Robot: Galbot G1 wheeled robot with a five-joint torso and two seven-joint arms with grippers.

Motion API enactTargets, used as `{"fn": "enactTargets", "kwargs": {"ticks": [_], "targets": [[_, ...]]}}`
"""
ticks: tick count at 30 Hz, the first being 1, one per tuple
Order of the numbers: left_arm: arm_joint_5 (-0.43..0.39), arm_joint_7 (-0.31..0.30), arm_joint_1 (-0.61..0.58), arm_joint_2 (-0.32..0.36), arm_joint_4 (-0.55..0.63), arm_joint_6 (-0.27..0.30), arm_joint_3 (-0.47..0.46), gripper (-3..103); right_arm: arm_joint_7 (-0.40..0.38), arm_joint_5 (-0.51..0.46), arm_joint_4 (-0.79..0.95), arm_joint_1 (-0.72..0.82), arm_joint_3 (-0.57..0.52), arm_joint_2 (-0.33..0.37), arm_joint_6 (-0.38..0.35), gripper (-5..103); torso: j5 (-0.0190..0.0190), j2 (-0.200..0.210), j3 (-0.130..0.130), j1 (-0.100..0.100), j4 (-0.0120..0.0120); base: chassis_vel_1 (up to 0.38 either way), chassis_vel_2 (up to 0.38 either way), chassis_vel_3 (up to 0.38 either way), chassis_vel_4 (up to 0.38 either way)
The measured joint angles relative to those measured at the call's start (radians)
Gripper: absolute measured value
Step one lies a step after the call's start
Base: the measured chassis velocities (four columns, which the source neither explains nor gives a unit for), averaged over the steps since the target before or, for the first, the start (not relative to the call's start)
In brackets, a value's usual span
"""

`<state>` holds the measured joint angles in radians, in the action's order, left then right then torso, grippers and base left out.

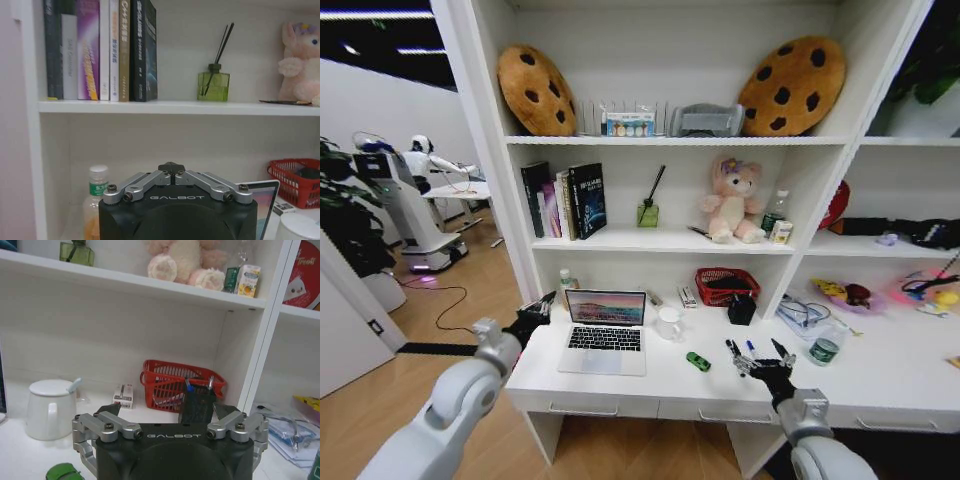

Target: Organize the objects on the table.

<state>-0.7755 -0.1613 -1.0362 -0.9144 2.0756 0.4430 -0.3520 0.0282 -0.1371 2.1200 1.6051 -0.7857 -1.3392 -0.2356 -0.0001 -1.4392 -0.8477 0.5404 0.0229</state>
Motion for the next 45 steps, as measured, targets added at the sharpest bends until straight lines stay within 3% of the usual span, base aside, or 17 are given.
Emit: {"fn": "enactTargets", "kwargs": {"ticks": [2,5,8,16,19,25,45], "targets": [[-0.007,-0.013,0.11,-0.001,-0.066,0.02,0.107,0,0.006,0.016,-0.045,-0.008,0.001,-0.008,0.023,100,0.0,0.0,0.0,0.0,0.0001,0.0,0.0,0.0,0.0],[-0.012,-0.017,0.172,-0.008,-0.106,0.028,0.161,0,0.01,0.02,-0.066,-0.011,0.001,-0.012,0.029,100,0.0003,0.0,0.0,0.0,0.0004,0.0,0.0,0.0,0.0],[-0.023,-0.029,0.33,-0.074,-0.241,0.034,0.265,0,0.015,0.021,-0.103,-0.031,-0.004,-0.018,0.041,100,0.0004,0.0,0.0,0.0,0.0004,0.0,0.0,0.0,0.0],[-0.026,-0.064,0.441,-0.17,-0.354,0.081,0.326,0,0.015,-0.029,-0.093,-0.083,-0.016,0.003,0.037,100,0.0001,0.0,0.0,0.0,0.0003,0.0,0.0,0.0,0.0],[-0.066,-0.162,0.468,-0.188,-0.347,0.198,0.333,0,0.012,-0.048,-0.095,-0.107,-0.016,0.02,0.027,100,0.0001,0.0,0.0,0.0,0.0,0.0,0.0,0.0,0.0],[-0.148,-0.247,0.525,-0.181,-0.351,0.289,0.359,0,0.016,-0.052,-0.133,-0.127,-0.017,0.022,0.033,100,0.0002,0.0,0.0,0.0,0.0001,0.0,0.0,0.0,0.0],[-0.225,-0.277,0.58,-0.196,-0.396,0.297,0.433,0,0.019,-0.075,-0.189,-0.143,-0.033,0.013,0.047,100,0.0001,0.0,0.0,0.0,0.0002,0.0,0.0,0.0,0.0]]}}
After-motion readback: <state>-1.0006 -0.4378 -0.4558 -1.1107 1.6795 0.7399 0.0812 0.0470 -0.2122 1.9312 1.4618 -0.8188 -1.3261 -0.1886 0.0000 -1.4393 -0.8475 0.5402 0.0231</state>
